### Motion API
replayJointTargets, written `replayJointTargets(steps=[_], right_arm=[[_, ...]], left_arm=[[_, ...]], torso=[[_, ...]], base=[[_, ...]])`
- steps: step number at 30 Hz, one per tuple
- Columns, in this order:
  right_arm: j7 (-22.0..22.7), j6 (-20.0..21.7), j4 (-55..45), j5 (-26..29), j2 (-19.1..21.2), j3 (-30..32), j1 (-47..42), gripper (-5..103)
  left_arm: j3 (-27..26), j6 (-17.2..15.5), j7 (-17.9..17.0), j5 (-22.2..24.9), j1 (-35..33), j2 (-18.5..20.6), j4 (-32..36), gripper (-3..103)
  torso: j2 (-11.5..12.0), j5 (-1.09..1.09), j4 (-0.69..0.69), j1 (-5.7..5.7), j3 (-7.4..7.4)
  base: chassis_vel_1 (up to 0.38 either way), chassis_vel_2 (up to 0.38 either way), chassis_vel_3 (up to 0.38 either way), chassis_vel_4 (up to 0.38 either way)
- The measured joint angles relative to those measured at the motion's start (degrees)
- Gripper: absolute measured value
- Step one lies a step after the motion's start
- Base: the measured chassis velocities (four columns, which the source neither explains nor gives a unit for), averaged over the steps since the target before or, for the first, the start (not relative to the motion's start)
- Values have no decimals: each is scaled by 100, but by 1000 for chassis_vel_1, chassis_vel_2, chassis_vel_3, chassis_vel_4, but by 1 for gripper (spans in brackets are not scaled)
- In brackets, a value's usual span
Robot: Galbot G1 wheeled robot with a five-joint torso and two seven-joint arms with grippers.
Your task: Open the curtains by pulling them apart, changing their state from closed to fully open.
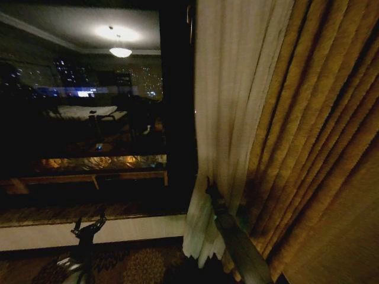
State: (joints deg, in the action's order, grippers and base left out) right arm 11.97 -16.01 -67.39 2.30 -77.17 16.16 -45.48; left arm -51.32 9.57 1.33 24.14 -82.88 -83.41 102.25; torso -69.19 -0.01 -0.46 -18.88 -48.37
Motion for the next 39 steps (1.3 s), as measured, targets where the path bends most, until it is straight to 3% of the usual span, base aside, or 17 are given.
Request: replayJointTargets(steps=[7, 11, 15, 21, 26, 33, 38, 39], right_arm=[[681, 229, 282, -83, 103, 187, 161, 0], [1339, 573, 353, -289, 81, 257, 276, 0], [1390, 612, 260, -325, 72, 223, 247, 0], [751, 676, -520, 124, 143, -51, -243, 0], [228, 941, -1439, 615, 390, -198, -872, 22], [-9, 1066, -2156, 1002, 668, -88, -1266, 44], [-286, 1417, -2661, 1315, 935, 80, -1515, 65], [-286, 1417, -2661, 1315, 935, 80, -1515, 65]], left_arm=[[1, -1, 0, 0, 0, 0, 0, 100], [1, 0, 0, 0, 0, 0, 0, 100], [1, 0, 0, 0, 0, 0, 0, 100], [2, 0, 0, 0, 0, 0, 0, 100], [1, 0, 0, 0, 0, 0, 0, 100], [1, 0, 0, 0, 0, 0, 0, 100], [2, 0, 0, 0, 0, 0, 0, 100], [2, 0, 0, 0, 0, 0, 0, 100]], torso=[[0, 1, -1, 0, 0], [0, 0, 0, 0, -1], [0, 1, 0, 0, -1], [1, 2, 0, -1, -1], [1, 1, -1, 0, -1], [1, 1, -1, 0, -1], [1, 0, -1, 0, 0], [1, 0, -1, 0, 0]], base=[[0, 0, 0, 0], [0, 0, 0, 0], [0, 0, 0, 0], [0, 0, 0, 0], [0, 0, 0, 0], [0, 0, 0, 0], [0, 0, 0, 0], [0, 0, 0, 0]])
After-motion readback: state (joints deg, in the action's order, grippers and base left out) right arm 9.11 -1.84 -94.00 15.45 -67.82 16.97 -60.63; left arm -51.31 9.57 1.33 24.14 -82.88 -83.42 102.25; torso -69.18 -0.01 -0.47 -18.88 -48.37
